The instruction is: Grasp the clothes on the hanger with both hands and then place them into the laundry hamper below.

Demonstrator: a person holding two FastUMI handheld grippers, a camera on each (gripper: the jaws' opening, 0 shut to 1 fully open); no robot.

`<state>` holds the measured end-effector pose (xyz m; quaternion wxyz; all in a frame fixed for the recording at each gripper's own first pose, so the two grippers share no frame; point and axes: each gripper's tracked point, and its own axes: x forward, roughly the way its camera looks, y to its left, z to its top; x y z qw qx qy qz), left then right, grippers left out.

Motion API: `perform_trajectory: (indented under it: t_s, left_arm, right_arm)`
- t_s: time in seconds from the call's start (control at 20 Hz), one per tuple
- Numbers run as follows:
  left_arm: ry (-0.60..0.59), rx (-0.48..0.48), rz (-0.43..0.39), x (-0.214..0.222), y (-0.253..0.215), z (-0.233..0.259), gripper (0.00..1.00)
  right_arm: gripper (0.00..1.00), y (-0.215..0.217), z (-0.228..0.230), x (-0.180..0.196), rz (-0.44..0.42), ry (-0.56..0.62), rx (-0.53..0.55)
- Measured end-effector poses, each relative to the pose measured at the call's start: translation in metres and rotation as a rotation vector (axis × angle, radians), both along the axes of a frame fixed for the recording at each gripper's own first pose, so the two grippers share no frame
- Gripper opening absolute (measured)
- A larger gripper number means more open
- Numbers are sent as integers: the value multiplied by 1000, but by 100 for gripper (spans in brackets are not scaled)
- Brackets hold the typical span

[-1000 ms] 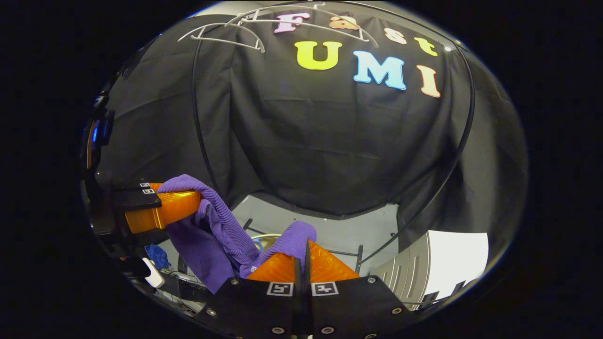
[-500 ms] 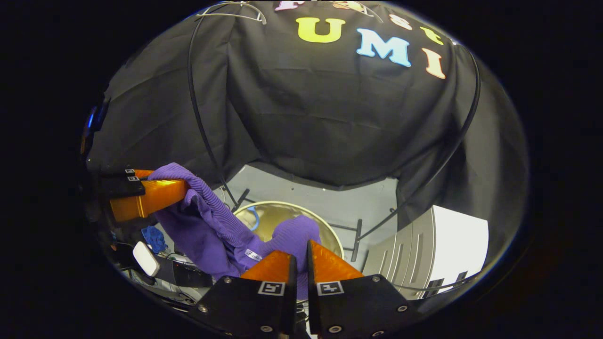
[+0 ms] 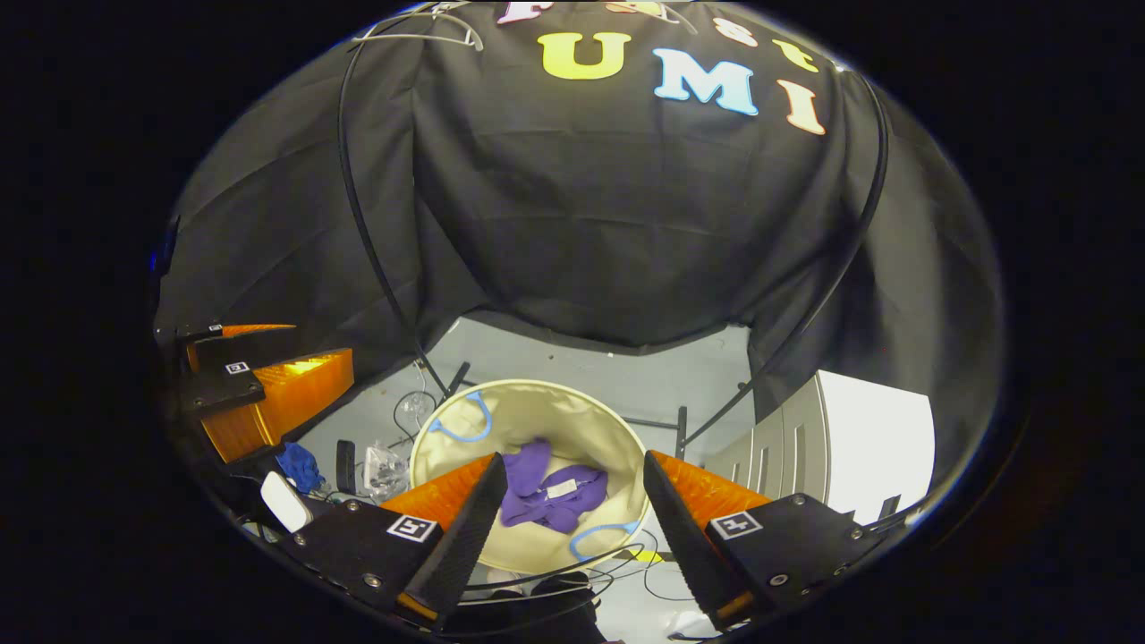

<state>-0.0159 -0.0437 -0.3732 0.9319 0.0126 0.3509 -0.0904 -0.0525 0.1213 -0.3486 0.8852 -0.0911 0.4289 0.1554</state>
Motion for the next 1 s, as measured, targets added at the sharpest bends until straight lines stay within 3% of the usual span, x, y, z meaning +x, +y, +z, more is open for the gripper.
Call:
perform_trajectory:
  t_s: [0.15,0.45,0.5,0.55,0.8,0.85,0.9,1.0]
  left_arm:
    - [-85,-9,18,14,10,38,90]
    - [-291,-41,48,46,24,145,97]
    - [-320,-50,54,50,27,163,93]
    - [-347,-58,59,52,29,178,100]
    - [-495,-75,65,65,33,262,99]
    - [-520,-79,64,67,33,277,87]
    - [-541,-87,62,68,32,290,99]
    - [-571,-100,57,65,28,309,99]
  right_arm:
    - [95,4,32,13,-14,-86,33]
    - [95,-1,109,42,-30,-276,79]
    - [95,-3,124,46,-33,-306,86]
    - [95,-5,135,50,-36,-336,96]
    - [94,-14,202,64,-60,-474,148]
    - [94,-17,216,66,-63,-504,155]
    - [93,-19,230,68,-66,-533,161]
    - [95,-25,256,70,-72,-583,182]
